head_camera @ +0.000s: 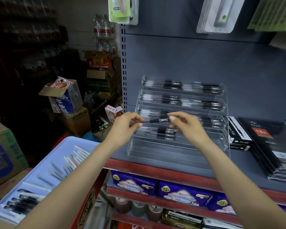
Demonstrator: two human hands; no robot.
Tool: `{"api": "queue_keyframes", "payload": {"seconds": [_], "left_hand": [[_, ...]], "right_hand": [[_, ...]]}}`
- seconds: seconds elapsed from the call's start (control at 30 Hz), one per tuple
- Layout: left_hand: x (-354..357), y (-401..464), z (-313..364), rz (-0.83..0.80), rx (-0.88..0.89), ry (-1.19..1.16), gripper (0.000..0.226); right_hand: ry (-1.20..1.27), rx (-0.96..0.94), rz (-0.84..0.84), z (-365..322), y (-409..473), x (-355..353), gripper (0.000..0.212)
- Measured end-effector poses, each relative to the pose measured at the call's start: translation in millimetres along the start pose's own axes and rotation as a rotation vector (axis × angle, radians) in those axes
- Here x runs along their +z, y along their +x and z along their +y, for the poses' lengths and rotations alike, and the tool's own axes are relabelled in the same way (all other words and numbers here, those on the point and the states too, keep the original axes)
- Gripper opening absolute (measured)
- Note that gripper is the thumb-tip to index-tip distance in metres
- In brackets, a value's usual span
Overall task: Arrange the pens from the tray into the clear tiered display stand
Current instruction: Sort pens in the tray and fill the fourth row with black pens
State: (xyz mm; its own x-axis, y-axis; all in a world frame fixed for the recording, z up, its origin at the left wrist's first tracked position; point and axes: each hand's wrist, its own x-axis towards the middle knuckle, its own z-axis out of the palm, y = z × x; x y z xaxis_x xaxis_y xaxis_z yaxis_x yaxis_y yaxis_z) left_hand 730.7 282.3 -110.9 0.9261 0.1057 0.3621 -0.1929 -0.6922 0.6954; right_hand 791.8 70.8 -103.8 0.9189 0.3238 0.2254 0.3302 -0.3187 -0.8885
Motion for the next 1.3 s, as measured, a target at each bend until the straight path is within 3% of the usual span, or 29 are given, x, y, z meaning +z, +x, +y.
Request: {"api": "queue_keyframes", "payload": {"seconds": [0.27, 0.43, 0.57, 0.8, 1.3], "left_hand": [[10, 10, 7, -0.013, 0.078, 0.053, 0.016], [16, 17, -6, -0.088, 0.114, 0.273, 0.024], [20, 16, -9, -0.170, 0.145, 0.481, 0.032], [20, 10, -13, -0.336, 0.257, 0.613, 0.035], [24, 15, -1, -0.338, 0.236, 0.683, 0.035]], "right_hand": [[0.031, 0.011, 0.106, 13, -2, -10, 0.012], [-0.138, 0.036, 0.170, 24, 1, -8, 0.008], [-0.324, 0.037, 0.132, 27, 2, -2, 0.008], [-0.499, 0.042, 0.033, 26, 5, 0, 0.013], [-0.598, 0.057, -0.051, 19, 10, 1, 0.013]]}}
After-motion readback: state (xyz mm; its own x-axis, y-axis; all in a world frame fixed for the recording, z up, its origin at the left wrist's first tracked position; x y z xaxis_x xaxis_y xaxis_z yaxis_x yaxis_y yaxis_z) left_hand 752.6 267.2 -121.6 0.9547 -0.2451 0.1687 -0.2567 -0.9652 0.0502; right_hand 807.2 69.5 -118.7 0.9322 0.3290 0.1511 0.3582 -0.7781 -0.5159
